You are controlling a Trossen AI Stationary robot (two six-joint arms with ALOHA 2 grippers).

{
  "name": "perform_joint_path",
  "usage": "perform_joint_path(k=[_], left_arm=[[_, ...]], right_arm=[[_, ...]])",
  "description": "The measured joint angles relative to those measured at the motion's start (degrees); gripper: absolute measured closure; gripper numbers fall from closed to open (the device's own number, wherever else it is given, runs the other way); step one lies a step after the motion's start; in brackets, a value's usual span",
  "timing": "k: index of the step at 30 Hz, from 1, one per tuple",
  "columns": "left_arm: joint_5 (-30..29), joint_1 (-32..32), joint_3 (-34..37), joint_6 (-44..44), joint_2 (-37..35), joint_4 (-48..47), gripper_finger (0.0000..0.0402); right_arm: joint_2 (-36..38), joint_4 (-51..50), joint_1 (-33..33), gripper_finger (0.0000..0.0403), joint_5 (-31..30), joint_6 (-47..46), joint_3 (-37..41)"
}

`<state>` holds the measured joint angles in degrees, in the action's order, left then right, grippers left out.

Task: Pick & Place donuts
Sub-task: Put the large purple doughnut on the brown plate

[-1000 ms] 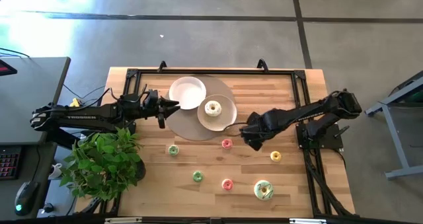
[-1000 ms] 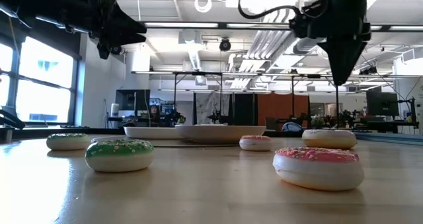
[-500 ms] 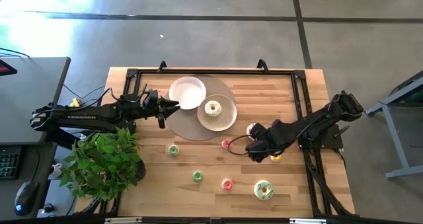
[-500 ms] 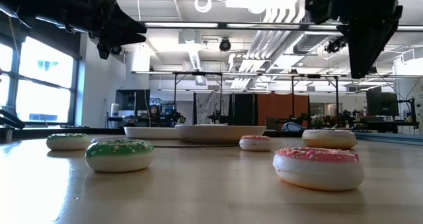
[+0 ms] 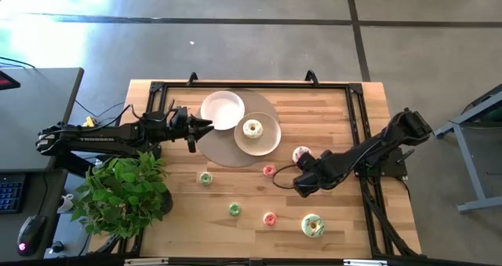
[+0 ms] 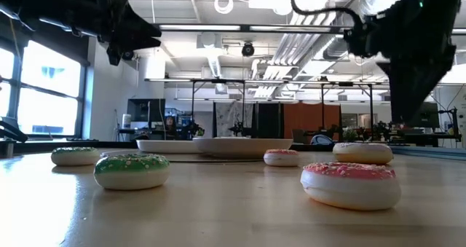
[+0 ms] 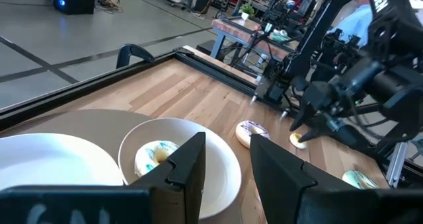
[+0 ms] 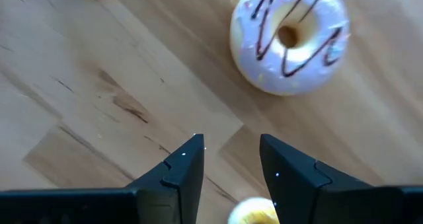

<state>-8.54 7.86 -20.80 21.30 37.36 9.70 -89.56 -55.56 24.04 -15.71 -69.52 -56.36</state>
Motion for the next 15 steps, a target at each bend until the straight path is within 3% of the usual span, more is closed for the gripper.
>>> perform_joint_path(k=[5,15], left_arm=[[0.0,0.0,0.0,0.0,0.0,-0.93,0.0283],[0.0,0.0,0.0,0.0,0.0,-0.88,0.0283]], right_arm=[[0.0,6.84,-0.01,0.0259,2.86,-1.04,5.76],[0.0,10.26,-0.08,0.0259,1.52,-3.76,8.79]])
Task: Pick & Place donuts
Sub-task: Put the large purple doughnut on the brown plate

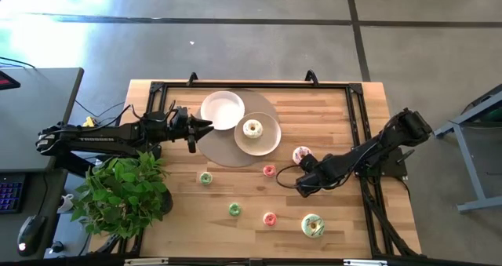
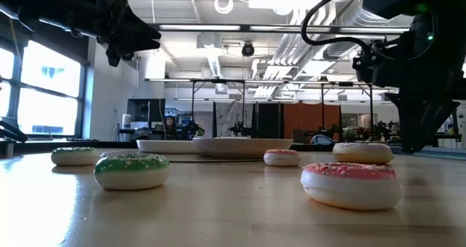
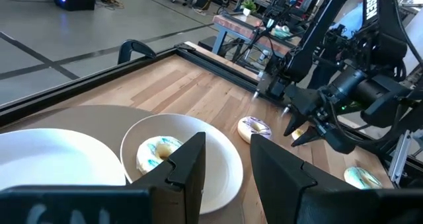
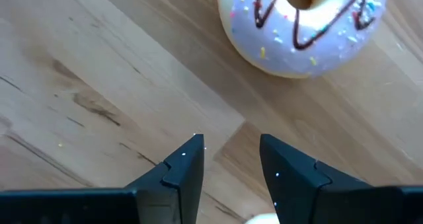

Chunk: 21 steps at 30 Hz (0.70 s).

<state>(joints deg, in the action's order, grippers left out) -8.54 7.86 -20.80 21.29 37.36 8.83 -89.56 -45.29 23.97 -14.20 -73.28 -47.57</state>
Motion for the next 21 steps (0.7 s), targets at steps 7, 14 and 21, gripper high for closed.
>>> perform_joint_path(k=[7,14,21], left_arm=[[-0.02,0.0,0.0,0.01,0.0,0.1,0.0283],[-0.02,0.0,0.0,-0.01,0.0,0.11,0.0283],[-0.02,0.0,0.0,0.01,0.0,0.33,0.0283]], right_arm=[[0.0,9.05,0.02,0.0259,-0.28,0.07,3.62],[0.45,11.38,-0.05,0.0259,4.35,4.79,5.2],[5.97,9.53,-2.91,0.0259,-8.5,9.93,5.24]])
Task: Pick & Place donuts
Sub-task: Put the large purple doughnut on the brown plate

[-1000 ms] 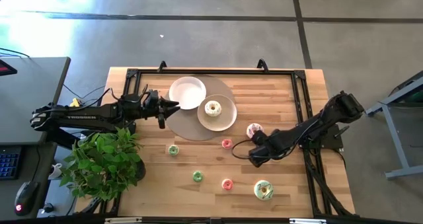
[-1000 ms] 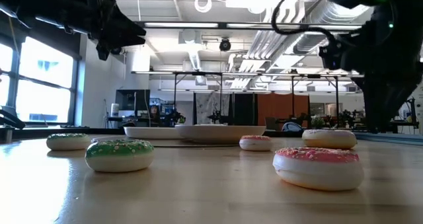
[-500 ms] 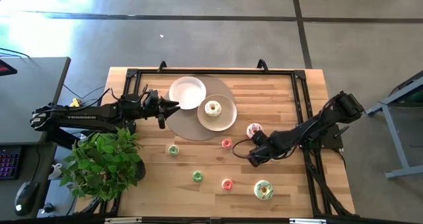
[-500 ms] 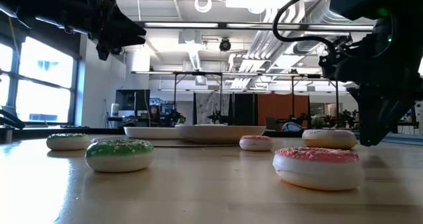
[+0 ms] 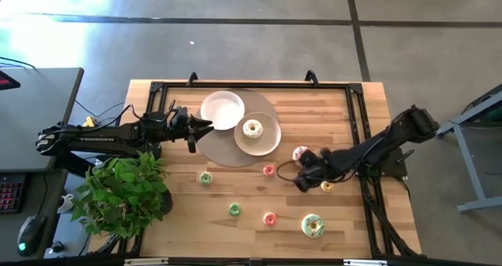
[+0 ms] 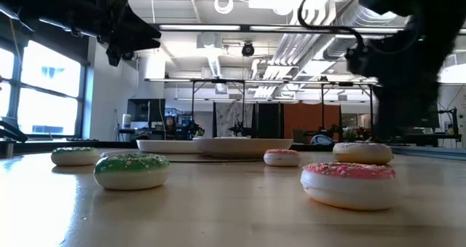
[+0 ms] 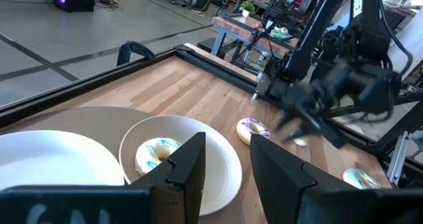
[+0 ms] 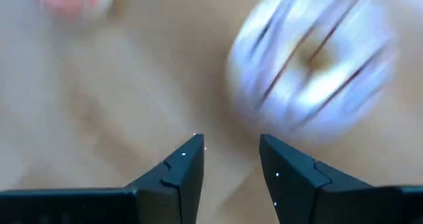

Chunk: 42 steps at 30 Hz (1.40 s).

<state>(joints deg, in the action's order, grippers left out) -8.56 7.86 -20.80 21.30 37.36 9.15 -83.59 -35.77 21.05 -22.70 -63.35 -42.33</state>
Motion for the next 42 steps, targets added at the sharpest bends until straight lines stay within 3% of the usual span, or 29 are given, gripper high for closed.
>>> perform_joint_path(k=[2,5,16,21,24,29,32,38,42], left_arm=[[0.0,0.0,0.0,0.0,0.0,-0.13,0.0283],[0.0,0.0,0.0,0.0,0.0,0.14,0.0283],[0.11,0.0,0.0,0.0,0.0,-0.25,0.0283],[0.13,0.0,0.0,0.0,0.0,-0.22,0.0283],[0.2,0.0,0.0,0.0,0.0,-0.24,0.0283],[0.2,0.0,0.0,0.0,0.0,0.1,0.0283],[0.07,0.0,0.0,0.0,0.0,0.26,0.0283],[0.04,0.0,0.0,0.0,0.0,0.66,0.0283],[0.04,0.0,-0.02,0.0,0.0,0.98,0.0283]], right_arm=[[1.43,0.3,-0.91,0.0259,-7.58,4.35,0.0],[2.25,1.03,-3.14,0.0259,-10.47,9.47,0.0],[-5.7,6.11,-7.67,0.0259,3.17,12.88,-0.05],[-7.67,6.18,-8.11,0.0262,1.12,11.19,-0.12],[-7.12,7.47,-8.93,0.0289,2.9,12.59,-0.07],[-4.88,10.59,-11.04,0.0383,4.5,14.69,0.17],[-2.31,17.97,-12.21,0.0383,3.77,18.89,0.17],[-0.46,42.7,-16.05,0.0383,3.1,32.42,0.11],[-1.81,50.46,-19.92,0.0395,3.21,36.84,0.0]])
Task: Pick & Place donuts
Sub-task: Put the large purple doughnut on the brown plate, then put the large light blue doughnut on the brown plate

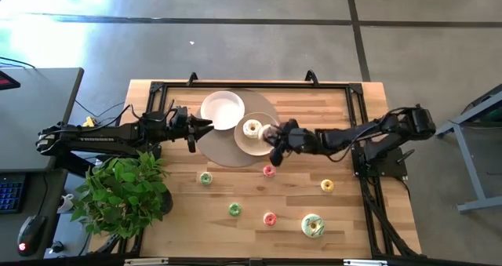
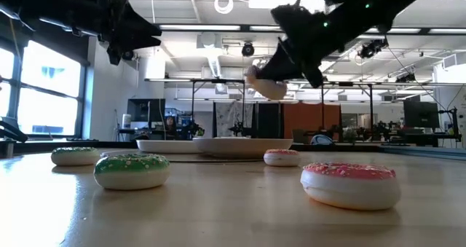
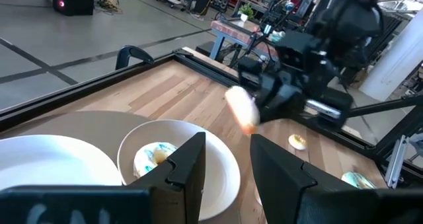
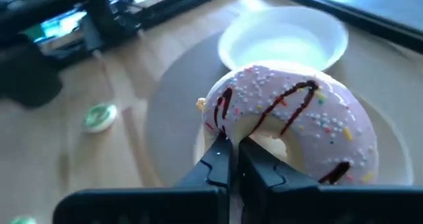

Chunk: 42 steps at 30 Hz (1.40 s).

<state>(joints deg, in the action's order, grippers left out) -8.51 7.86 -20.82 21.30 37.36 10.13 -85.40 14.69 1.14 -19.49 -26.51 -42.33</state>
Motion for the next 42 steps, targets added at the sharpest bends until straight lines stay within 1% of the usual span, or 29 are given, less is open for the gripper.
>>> perform_joint_path(k=[4,9,12,15,20,22,26,30,32,34,42], left_arm=[[-0.01,0.0,0.0,0.0,0.0,0.01,0.0283],[-0.04,0.0,0.0,0.0,0.0,0.02,0.0283],[-0.04,0.0,0.0,0.0,0.0,0.01,0.0283],[-0.04,0.0,0.0,0.0,0.0,0.02,0.0283],[-0.06,0.0,0.0,0.0,0.0,0.02,0.0283],[-0.07,0.0,0.0,0.0,0.0,0.02,0.0283],[-0.07,0.0,0.0,0.0,0.0,0.02,0.0283],[-0.07,0.0,0.0,0.0,0.0,0.02,0.0283],[-0.11,0.0,0.0,0.0,0.0,0.02,0.0283],[-0.19,0.0,0.0,0.0,0.0,0.02,0.0283],[-0.17,0.0,0.0,0.02,0.0,0.04,0.0283]], right_arm=[[-3.72,-0.51,-3.56,0.0387,2.42,-0.91,0.0],[-9.52,1.85,-6.49,0.0391,5.47,-0.45,0.02],[-11.68,4.91,-8.01,0.0387,5.09,-0.15,0.07],[-12.72,5.73,-9.89,0.037,3.7,-0.43,0.07],[-12.88,5.25,-12.95,0.033,11.11,-0.45,0.07],[-12.88,5.27,-13.51,0.0314,12.32,-0.12,0.07],[-12.86,5.32,-14.08,0.0283,12.78,0.91,0.07],[-12.03,5.69,-14.02,0.026,15.89,0.08,0.04],[-11.14,5.5,-13.95,0.0254,17.12,-0.3,0.04],[-10.27,4.96,-14.0,0.0252,17.12,-0.41,0.0],[-7.53,-0.91,-14.3,0.026,17.61,-2.02,0.0]])
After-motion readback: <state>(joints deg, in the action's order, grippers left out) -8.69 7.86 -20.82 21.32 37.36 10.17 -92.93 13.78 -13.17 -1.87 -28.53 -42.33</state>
